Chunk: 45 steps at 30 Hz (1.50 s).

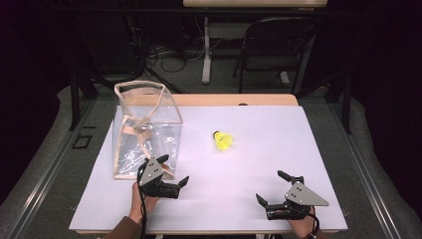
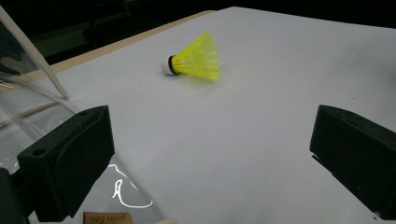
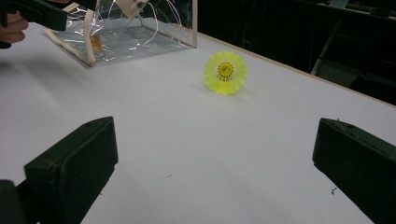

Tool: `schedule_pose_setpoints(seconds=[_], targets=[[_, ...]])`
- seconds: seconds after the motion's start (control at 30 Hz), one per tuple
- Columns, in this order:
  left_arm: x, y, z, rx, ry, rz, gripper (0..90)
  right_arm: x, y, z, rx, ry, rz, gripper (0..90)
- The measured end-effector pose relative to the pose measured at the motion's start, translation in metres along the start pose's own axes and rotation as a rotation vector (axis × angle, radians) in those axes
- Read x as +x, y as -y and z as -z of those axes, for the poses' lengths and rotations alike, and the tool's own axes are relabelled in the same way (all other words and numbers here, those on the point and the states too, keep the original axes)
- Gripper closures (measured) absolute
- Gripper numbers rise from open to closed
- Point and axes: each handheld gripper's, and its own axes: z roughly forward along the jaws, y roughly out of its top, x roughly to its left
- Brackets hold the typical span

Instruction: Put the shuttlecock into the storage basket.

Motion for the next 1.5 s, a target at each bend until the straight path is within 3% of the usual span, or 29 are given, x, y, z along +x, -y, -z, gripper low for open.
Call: schedule_pose_setpoints(seconds=[0.93, 1.5], targets=[[-0.007, -0.022, -0.036, 0.016, -0.003, -0.017, 0.0, 0.0, 0.0, 0.0, 0.007, -0.001, 0.0, 0.0], [-0.01, -0.033, -0.062, 0.042, 0.001, 0.007, 0.0, -0.001, 0.001, 0.0, 0.01, -0.004, -0.006, 0.0]])
